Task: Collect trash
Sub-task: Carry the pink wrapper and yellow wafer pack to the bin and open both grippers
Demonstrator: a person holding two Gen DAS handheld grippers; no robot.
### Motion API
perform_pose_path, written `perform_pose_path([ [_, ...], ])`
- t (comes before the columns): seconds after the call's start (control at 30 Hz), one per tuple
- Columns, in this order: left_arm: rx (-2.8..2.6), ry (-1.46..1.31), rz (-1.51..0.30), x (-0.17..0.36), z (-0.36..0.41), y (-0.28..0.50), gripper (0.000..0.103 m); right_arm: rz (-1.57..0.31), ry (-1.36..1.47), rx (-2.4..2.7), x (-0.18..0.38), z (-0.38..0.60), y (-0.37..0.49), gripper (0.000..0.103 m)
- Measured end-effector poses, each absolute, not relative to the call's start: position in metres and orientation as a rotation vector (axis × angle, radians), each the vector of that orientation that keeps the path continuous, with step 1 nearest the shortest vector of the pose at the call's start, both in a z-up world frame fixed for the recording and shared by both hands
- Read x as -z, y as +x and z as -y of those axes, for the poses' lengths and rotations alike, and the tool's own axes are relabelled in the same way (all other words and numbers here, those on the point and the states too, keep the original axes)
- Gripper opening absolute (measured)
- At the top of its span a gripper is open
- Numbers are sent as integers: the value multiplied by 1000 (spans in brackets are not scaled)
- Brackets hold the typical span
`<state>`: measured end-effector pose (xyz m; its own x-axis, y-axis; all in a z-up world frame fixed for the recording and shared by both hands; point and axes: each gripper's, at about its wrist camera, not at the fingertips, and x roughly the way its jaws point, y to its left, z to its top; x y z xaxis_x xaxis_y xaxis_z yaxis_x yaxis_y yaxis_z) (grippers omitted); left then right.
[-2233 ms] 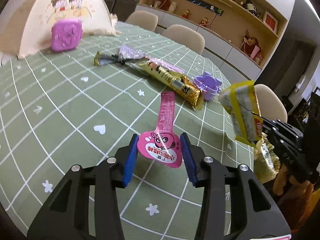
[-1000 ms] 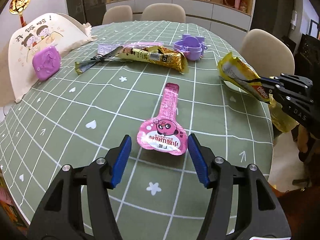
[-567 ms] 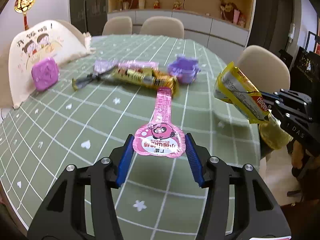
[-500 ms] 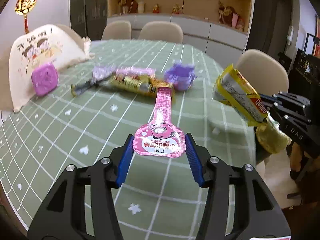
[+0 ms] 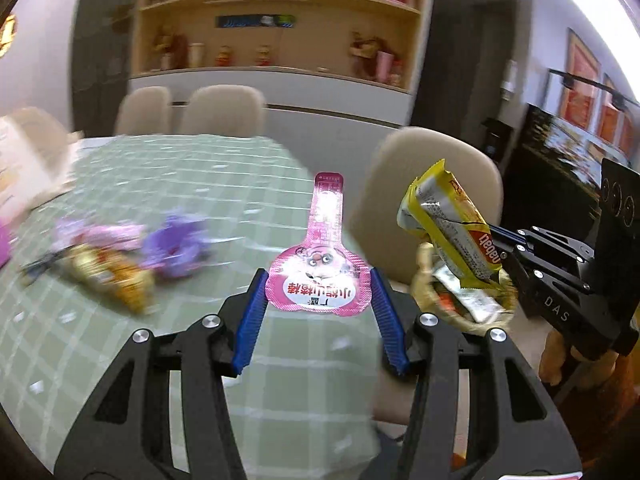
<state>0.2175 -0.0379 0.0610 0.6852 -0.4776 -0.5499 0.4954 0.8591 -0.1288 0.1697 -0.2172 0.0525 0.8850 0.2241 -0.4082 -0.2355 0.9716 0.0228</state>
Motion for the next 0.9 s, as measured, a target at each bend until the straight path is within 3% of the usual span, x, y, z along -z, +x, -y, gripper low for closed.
perform_pose_path([
  [0.37,829,38,-737,-11,199,242,49,-499,40,16,-18,350,139,5],
  [0.67,929,25,-831,26,275,264,49,-558,132,72,10,400,145,5],
  [0.9,900,-6,-890,42,287,285,68,-592,178,66,24,410,163,5],
])
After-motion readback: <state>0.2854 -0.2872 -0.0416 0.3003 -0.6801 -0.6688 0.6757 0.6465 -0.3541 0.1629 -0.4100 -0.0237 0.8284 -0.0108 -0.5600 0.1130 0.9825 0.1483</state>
